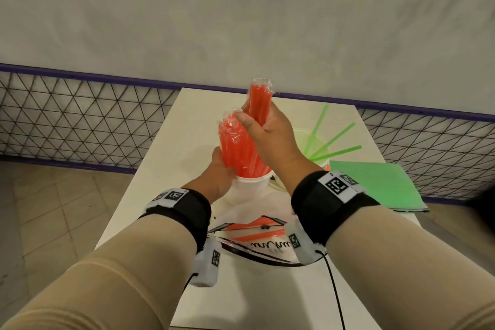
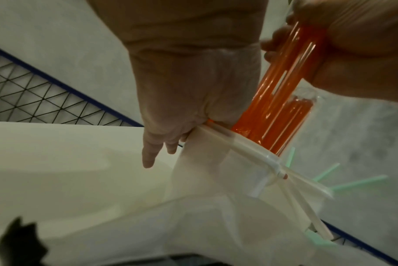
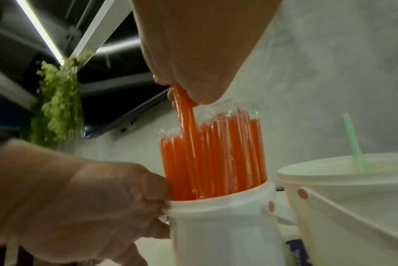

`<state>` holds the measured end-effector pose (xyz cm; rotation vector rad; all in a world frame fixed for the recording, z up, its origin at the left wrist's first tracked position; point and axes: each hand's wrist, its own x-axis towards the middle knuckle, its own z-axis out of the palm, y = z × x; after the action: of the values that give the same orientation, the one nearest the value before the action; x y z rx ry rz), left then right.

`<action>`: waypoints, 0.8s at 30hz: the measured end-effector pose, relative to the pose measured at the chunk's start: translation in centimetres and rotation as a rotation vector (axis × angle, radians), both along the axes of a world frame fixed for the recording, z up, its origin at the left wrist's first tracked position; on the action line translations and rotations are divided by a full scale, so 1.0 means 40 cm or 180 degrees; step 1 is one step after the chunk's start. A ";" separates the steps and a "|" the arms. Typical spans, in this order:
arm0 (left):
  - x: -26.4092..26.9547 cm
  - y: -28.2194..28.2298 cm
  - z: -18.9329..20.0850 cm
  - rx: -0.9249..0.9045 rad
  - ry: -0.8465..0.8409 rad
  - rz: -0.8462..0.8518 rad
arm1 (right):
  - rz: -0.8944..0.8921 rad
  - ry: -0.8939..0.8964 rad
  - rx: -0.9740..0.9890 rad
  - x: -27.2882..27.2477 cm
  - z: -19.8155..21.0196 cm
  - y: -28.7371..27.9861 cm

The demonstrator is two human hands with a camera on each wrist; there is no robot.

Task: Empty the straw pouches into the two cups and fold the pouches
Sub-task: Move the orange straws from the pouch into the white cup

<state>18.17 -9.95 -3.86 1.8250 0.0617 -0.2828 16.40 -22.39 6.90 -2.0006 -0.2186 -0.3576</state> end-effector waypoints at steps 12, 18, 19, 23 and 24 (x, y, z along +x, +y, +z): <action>-0.011 -0.018 0.011 0.0521 0.0090 0.0094 | -0.0381 -0.0300 -0.1920 0.013 -0.065 -0.034; -0.002 -0.028 0.000 0.0422 0.0043 0.0225 | -0.0083 -0.1358 -0.2611 0.028 0.003 0.011; -0.001 -0.027 -0.002 0.0426 0.0058 0.0212 | -0.0030 -0.1134 -0.2836 0.037 -0.004 0.011; -0.008 -0.019 -0.003 0.0432 -0.0064 0.0076 | -0.0086 -0.0582 -0.3347 0.043 -0.039 0.001; -0.006 -0.018 -0.008 0.0395 -0.0061 0.0070 | -0.0071 -0.0521 -0.3525 0.037 -0.044 0.001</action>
<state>17.93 -10.68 -4.19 1.9487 0.0877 -0.2505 17.89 -22.36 5.13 -3.0604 -0.5906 -0.4695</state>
